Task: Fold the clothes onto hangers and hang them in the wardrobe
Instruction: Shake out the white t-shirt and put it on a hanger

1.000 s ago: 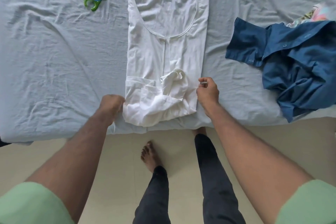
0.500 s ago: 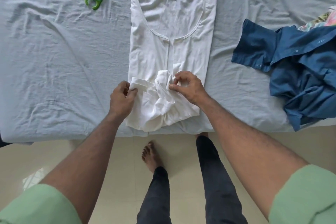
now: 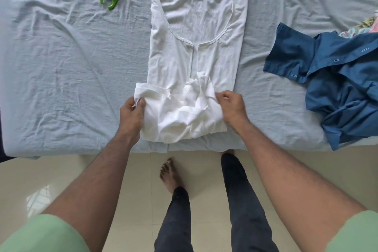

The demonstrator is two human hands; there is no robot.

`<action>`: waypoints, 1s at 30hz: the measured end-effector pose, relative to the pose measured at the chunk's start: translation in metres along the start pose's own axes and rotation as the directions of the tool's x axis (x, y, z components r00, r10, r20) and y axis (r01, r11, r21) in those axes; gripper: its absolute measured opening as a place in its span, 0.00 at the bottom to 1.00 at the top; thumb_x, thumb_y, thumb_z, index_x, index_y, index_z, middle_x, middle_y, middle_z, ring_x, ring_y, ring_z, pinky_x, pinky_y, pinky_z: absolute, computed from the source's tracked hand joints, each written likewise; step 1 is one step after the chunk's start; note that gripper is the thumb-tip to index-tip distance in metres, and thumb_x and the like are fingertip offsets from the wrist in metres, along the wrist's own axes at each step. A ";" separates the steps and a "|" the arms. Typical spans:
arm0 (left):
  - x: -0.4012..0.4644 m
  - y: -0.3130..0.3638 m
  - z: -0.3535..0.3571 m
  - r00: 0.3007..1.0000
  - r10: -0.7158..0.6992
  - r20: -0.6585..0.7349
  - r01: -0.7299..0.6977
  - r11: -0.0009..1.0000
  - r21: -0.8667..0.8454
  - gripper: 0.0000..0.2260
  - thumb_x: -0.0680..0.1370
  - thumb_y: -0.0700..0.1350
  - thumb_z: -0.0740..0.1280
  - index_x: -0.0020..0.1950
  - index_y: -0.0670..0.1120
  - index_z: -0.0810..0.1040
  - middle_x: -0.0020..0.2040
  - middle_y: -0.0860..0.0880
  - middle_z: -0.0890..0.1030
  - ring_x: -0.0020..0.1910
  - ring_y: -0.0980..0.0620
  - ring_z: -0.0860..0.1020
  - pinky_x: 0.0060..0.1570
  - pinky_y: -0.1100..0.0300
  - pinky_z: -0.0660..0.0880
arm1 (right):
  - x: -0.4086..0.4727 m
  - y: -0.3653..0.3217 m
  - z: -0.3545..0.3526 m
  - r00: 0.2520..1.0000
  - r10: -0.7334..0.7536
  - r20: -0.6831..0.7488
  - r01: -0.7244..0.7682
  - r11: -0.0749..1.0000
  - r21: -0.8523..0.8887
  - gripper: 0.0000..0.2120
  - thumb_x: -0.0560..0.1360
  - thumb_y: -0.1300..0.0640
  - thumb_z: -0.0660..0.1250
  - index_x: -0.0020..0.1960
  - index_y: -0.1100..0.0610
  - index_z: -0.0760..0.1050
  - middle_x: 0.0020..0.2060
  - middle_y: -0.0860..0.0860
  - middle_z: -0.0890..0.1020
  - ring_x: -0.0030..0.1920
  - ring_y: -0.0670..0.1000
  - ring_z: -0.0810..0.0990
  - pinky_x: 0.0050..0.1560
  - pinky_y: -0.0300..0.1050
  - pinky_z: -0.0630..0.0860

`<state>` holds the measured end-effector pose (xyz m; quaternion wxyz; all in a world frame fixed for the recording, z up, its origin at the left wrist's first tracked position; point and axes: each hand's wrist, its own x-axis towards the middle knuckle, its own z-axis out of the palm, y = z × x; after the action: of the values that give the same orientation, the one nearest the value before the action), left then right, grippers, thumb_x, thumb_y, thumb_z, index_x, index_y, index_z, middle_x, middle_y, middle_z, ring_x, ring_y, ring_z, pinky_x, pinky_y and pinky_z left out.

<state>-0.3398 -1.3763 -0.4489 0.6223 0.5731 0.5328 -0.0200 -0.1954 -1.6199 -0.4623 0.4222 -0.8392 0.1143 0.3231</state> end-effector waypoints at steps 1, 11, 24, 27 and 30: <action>0.003 -0.001 -0.002 1.000 -0.020 -0.023 0.020 1.000 -0.016 0.06 0.84 0.46 0.64 0.51 0.50 0.80 0.46 0.51 0.83 0.44 0.54 0.81 0.40 0.58 0.79 | -0.002 0.009 -0.009 0.992 0.049 -0.112 -0.042 0.997 0.068 0.12 0.80 0.50 0.69 0.46 0.58 0.83 0.41 0.52 0.85 0.42 0.49 0.81 0.43 0.43 0.77; 0.010 -0.010 -0.006 0.979 -0.195 0.052 0.194 0.980 0.037 0.16 0.74 0.48 0.78 0.59 0.44 0.81 0.54 0.47 0.86 0.52 0.46 0.85 0.53 0.43 0.82 | 0.002 0.015 -0.025 0.993 0.097 -0.060 -0.099 0.995 -0.021 0.20 0.76 0.40 0.70 0.37 0.54 0.73 0.35 0.45 0.76 0.36 0.46 0.74 0.39 0.43 0.70; 0.020 0.001 -0.001 0.991 -0.120 0.063 0.090 0.929 0.359 0.13 0.80 0.49 0.70 0.52 0.38 0.82 0.42 0.45 0.83 0.40 0.47 0.81 0.34 0.58 0.76 | 0.014 0.002 -0.024 0.918 0.207 -0.337 -0.262 0.957 -0.123 0.30 0.76 0.31 0.64 0.47 0.61 0.78 0.43 0.54 0.83 0.46 0.55 0.82 0.43 0.45 0.76; 0.023 -0.001 -0.003 0.990 -0.140 0.017 0.138 0.988 0.072 0.21 0.74 0.55 0.76 0.52 0.37 0.82 0.45 0.43 0.83 0.45 0.46 0.82 0.43 0.51 0.80 | 0.014 0.011 -0.027 0.961 0.223 -0.167 -0.225 0.974 0.007 0.26 0.74 0.34 0.70 0.51 0.58 0.79 0.48 0.51 0.84 0.50 0.53 0.82 0.51 0.48 0.79; 0.011 -0.014 -0.006 0.954 -0.246 0.169 0.241 0.969 0.050 0.30 0.66 0.56 0.81 0.59 0.39 0.81 0.54 0.43 0.85 0.52 0.43 0.84 0.48 0.46 0.81 | 0.004 0.022 -0.030 0.985 0.119 0.124 -0.149 0.950 0.273 0.18 0.75 0.48 0.75 0.59 0.58 0.80 0.51 0.51 0.86 0.52 0.52 0.86 0.53 0.47 0.83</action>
<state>-0.3477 -1.3703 -0.4652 0.6507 0.5082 0.5427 -0.1542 -0.1891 -1.6564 -0.4654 0.5195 -0.7428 0.1933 0.3756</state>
